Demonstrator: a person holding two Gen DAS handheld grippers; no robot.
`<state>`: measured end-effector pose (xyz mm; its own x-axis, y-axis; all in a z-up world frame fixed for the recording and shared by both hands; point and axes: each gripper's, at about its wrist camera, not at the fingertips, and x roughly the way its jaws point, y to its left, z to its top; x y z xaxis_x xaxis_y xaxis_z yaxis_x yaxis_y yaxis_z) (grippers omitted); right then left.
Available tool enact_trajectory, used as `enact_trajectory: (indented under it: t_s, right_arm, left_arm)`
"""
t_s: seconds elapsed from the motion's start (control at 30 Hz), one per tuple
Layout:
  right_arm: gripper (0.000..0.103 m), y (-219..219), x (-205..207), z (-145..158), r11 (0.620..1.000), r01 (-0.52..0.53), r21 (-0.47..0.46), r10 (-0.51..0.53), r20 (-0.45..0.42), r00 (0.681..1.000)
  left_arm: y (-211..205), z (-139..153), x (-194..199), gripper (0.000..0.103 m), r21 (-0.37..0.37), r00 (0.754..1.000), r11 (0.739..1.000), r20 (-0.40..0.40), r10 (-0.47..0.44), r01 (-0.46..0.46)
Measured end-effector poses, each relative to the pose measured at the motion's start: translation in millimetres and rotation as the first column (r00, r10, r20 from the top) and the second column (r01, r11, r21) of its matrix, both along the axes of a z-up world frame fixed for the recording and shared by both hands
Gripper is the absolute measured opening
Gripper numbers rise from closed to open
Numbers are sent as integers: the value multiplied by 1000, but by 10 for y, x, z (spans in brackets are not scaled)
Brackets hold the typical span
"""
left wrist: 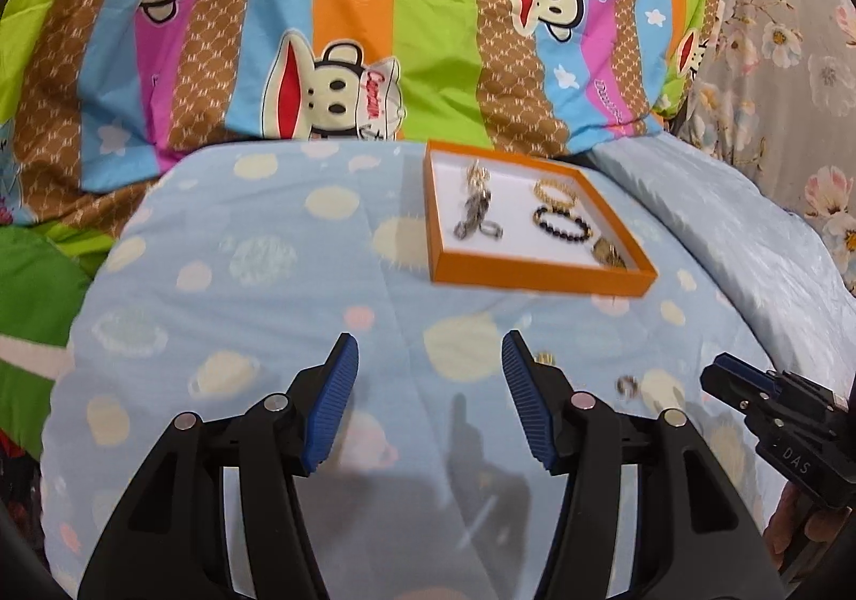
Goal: Organize jewelry
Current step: 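Move the open right tool toward the gold hoop earring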
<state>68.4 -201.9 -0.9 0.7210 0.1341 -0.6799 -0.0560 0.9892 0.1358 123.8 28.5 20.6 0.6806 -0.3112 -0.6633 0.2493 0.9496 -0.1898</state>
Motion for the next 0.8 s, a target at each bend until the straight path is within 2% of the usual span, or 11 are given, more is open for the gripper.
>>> enact_trajectory:
  t_s: [0.2, 0.37, 0.6, 0.8]
  right_arm:
    - [21, 100, -42, -158, 1000, -16, 3, 16, -42, 999]
    - [21, 134, 75, -216, 1000, -16, 13, 17, -61, 998]
    - [28, 160, 329, -260, 999, 1, 43, 2, -84, 996]
    - [29, 245, 467, -308, 999, 4, 32, -1, -110, 994]
  left_arm:
    - [-55, -227, -151, 54, 5, 998, 1000, -60, -17, 17]
    - [-118, -321, -180, 54, 15, 996, 999, -81, -31, 33]
    - [-100, -339, -162, 54, 3, 996, 1000, -87, -27, 28]
    - [-91, -355, -144, 54, -11, 995, 1000, -98, -30, 29]
